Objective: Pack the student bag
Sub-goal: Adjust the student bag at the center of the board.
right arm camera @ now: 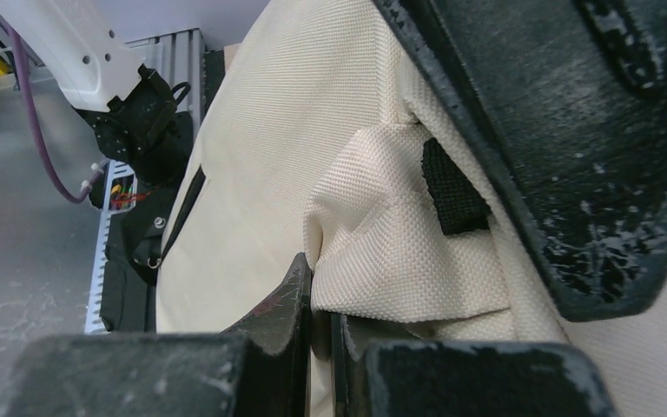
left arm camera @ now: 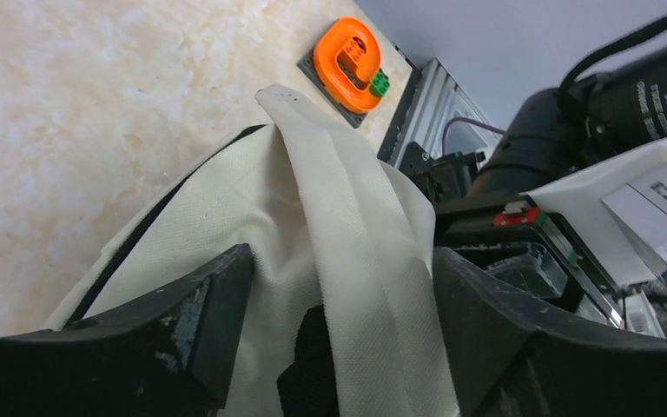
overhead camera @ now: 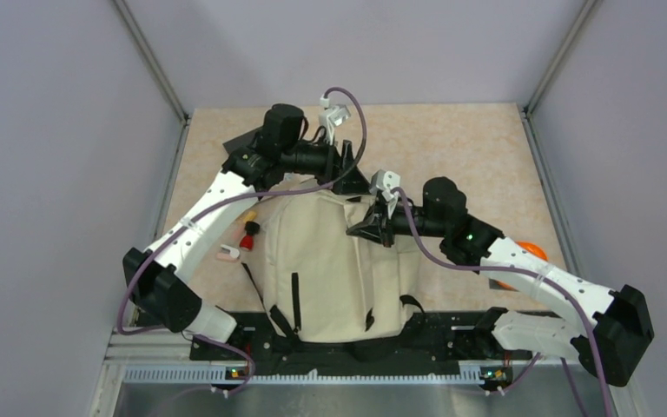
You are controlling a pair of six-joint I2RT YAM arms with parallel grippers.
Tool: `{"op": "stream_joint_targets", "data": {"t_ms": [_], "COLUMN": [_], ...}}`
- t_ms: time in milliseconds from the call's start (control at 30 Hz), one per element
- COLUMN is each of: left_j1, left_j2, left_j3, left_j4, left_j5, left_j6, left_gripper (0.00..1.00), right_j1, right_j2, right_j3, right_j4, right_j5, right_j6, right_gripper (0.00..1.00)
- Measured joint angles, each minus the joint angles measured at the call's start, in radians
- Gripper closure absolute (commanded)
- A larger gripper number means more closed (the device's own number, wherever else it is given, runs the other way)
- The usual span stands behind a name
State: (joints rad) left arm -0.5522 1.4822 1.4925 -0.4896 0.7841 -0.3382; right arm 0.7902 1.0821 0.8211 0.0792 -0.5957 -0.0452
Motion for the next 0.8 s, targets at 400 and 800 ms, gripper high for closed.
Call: {"op": "stream_joint_targets", "data": {"t_ms": [400, 800], "left_j1": [-0.013, -0.024], "left_j2": [-0.168, -0.587], "left_j3": [-0.105, -0.490], "left_j4": [0.152, 0.454], "left_j5": [-0.042, -0.123], "left_j6": [-0.012, 0.061], "left_gripper": [0.97, 0.91], "right_j1": [0.008, 0.034], "right_j2": [-0.027, -0.045], "right_j3": [-0.031, -0.114], "right_j4": [0.041, 0.172], "right_j5": [0.135, 0.387], "right_j6": [0.037, 0.237], "right_gripper": [1.00, 1.00]}}
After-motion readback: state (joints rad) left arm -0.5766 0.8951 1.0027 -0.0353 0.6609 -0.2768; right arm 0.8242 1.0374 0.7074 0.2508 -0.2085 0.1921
